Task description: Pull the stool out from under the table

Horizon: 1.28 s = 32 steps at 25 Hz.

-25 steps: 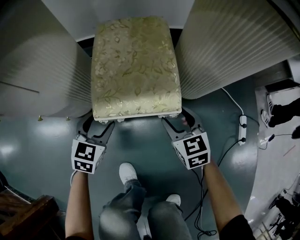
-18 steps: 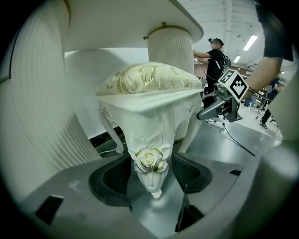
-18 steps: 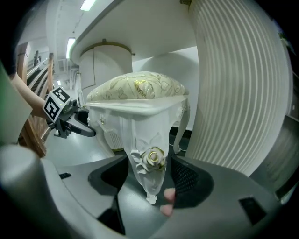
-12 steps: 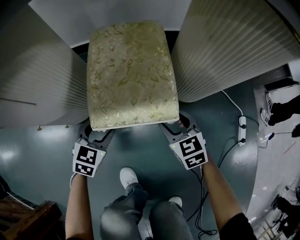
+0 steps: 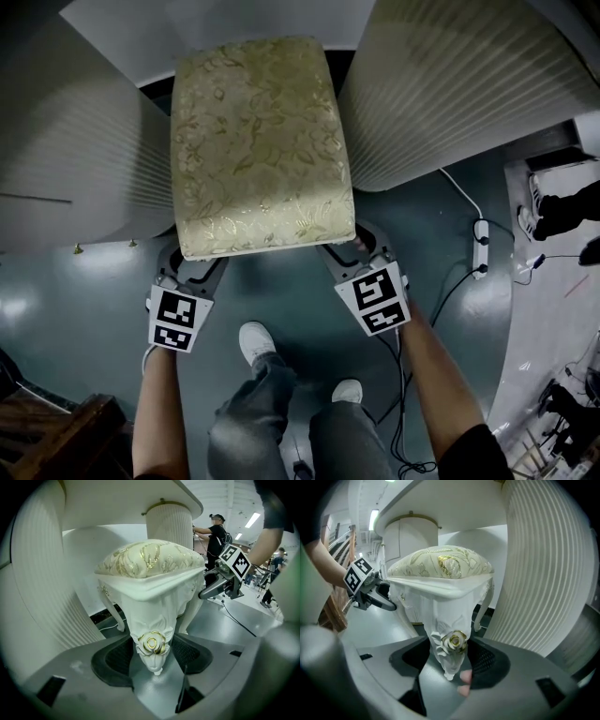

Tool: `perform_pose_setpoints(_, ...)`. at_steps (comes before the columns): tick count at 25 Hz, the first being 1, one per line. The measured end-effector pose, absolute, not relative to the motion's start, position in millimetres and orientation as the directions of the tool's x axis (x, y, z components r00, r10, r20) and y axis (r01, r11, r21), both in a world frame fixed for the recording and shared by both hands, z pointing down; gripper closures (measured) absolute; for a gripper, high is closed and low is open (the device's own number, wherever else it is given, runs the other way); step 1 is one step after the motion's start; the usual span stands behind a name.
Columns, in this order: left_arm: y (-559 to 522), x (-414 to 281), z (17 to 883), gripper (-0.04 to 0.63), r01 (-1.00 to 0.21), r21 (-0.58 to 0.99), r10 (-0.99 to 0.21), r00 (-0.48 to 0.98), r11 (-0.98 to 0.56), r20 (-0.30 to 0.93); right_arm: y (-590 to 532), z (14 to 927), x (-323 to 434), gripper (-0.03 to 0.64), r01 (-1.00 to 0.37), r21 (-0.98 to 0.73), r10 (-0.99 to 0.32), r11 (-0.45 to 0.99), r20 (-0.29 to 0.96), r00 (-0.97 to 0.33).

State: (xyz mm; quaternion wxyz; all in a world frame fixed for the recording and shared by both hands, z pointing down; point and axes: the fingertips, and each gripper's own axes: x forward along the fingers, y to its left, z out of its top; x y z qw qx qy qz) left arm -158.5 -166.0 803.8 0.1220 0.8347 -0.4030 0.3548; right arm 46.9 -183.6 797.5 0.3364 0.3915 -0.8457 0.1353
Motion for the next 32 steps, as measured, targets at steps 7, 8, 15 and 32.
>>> perform_pose_setpoints(7, -164.8, -160.0, 802.3, 0.334, -0.753, -0.063, -0.556, 0.425, -0.655, 0.714, -182.4, 798.1, 46.1, 0.305, -0.749, 0.028, -0.551, 0.662, 0.695, -0.461)
perform_pose_setpoints(8, -165.0, -160.0, 802.3, 0.334, -0.753, -0.059, -0.554, 0.425, -0.655, 0.716, -182.6, 798.3, 46.1, 0.305, -0.749, 0.028, -0.549, 0.662, 0.698, -0.460)
perform_pose_setpoints(15, -163.6, -158.6, 806.2, 0.336, -0.748, -0.046, -0.533, 0.427, -0.662, 0.731, -182.9, 800.2, 48.1, 0.305, -0.740, 0.040, -0.539, 0.671, 0.712, -0.450)
perform_pose_setpoints(32, -162.1, -159.2, 809.0, 0.350, -0.735, -0.019, -0.485, 0.428, -0.678, 0.763, -184.8, 804.8, 51.0, 0.305, -0.722, 0.063, -0.508, 0.689, 0.752, -0.420)
